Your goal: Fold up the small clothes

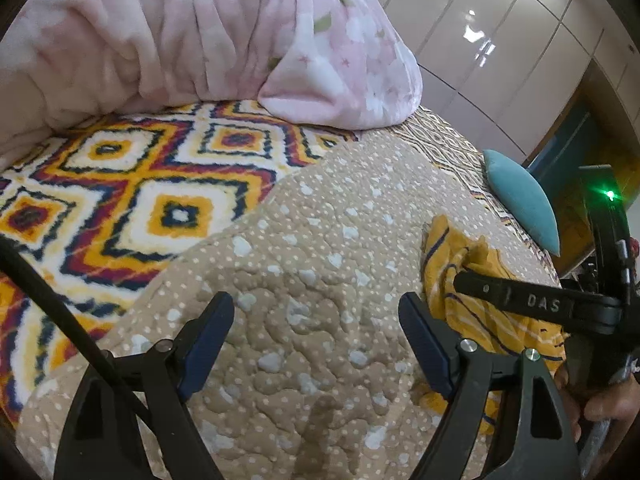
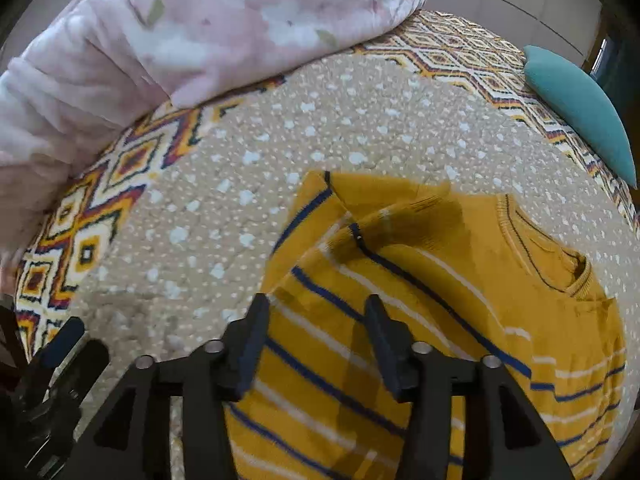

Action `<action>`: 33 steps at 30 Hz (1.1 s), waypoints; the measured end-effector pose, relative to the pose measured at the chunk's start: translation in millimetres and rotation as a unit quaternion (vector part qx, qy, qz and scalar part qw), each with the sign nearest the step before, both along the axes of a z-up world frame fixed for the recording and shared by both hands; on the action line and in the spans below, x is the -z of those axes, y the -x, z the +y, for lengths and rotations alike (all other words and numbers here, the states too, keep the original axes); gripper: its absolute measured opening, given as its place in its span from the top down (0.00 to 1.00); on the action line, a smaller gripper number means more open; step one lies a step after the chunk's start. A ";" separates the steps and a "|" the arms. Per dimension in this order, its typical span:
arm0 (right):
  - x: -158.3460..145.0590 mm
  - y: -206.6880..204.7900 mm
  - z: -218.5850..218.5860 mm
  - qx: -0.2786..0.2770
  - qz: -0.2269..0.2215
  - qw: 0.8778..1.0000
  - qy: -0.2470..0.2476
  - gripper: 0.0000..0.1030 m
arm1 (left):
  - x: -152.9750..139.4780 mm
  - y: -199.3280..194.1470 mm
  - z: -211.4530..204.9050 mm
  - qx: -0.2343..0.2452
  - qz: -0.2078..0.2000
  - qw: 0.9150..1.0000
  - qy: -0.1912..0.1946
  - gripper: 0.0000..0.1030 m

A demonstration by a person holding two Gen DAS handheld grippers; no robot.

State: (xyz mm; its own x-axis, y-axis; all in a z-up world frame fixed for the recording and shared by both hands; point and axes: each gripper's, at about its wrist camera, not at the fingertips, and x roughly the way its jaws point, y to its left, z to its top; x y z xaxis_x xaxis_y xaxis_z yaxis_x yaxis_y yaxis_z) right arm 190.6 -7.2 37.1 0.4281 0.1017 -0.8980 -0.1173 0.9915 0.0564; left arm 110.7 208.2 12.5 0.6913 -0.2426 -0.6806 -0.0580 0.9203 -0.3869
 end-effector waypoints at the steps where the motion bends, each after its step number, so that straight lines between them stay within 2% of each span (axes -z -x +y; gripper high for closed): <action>1: 0.8 1.6 2.0 0.000 0.002 1.000 -0.005 0.37 | -0.9 0.7 2.4 -0.005 -0.001 1.000 -0.002 0.19; 3: 7.9 2.4 8.4 0.003 0.015 1.000 -0.014 0.37 | -1.9 1.6 10.6 -0.020 -0.002 1.000 0.002 0.19; 5: 14.8 4.5 17.9 0.004 0.019 1.000 -0.001 0.36 | -0.9 0.5 18.0 -0.029 0.000 0.999 0.013 0.19; 8: 25.4 7.0 38.2 0.003 0.011 0.997 0.077 0.36 | 1.9 -0.3 25.5 -0.038 0.008 0.999 0.021 0.19; 11: 39.6 10.1 60.7 -0.011 0.000 0.984 0.179 0.36 | 2.1 -0.1 27.2 -0.039 0.011 0.999 0.023 0.19; 13: 43.6 12.8 66.0 -0.009 -0.010 0.978 0.206 0.36 | 0.4 1.6 27.4 -0.040 0.008 0.999 0.021 0.19; 15: 44.2 13.2 65.4 -0.003 -0.014 0.978 0.210 0.36 | -0.9 2.9 27.3 -0.041 0.005 0.999 0.018 0.19; 17: 45.2 14.8 65.1 -0.004 -0.018 0.976 0.215 0.40 | -1.3 4.1 27.2 -0.044 0.005 0.999 0.019 0.19; 19: 46.0 18.6 69.9 -0.014 -0.024 0.971 0.237 0.63 | -2.0 4.8 27.2 -0.045 0.004 0.999 0.021 0.19; 20: 45.6 21.2 72.4 -0.016 -0.026 0.968 0.249 0.68 | -3.1 6.8 26.2 -0.046 0.001 0.999 0.023 0.19; 21: 43.0 23.2 72.2 -0.016 -0.028 0.968 0.249 0.77 | -4.2 9.3 25.3 -0.046 -0.003 0.999 0.024 0.19; 22: 37.7 23.9 67.4 -0.013 -0.028 0.972 0.233 0.80 | -5.6 11.5 24.1 -0.045 -0.006 0.999 0.025 0.19; 25: 15.0 26.3 42.0 0.009 -0.032 0.986 0.161 0.83 | -14.4 19.6 14.1 -0.043 -0.021 0.999 0.024 0.19; 27: -8.5 33.6 16.4 0.028 -0.045 0.993 0.106 0.83 | -20.1 20.9 3.0 -0.029 -0.012 0.999 0.031 0.19; 29: -33.0 43.7 -17.9 0.052 -0.061 0.995 0.063 0.83 | -28.4 24.2 -13.0 0.002 -0.009 0.999 0.039 0.19; 33: -65.4 75.1 -110.2 0.112 -0.092 0.989 -0.011 0.84 | -47.8 36.4 -61.2 0.065 -0.016 0.998 0.010 0.19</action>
State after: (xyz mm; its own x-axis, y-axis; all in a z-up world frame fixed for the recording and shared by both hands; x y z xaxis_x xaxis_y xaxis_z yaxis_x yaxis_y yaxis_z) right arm 115.5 -117.4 102.5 0.5980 0.0043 -0.8015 0.0957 0.9924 0.0768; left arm 74.3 147.0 60.3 0.6743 -0.3442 -0.6533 0.0733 0.9115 -0.4046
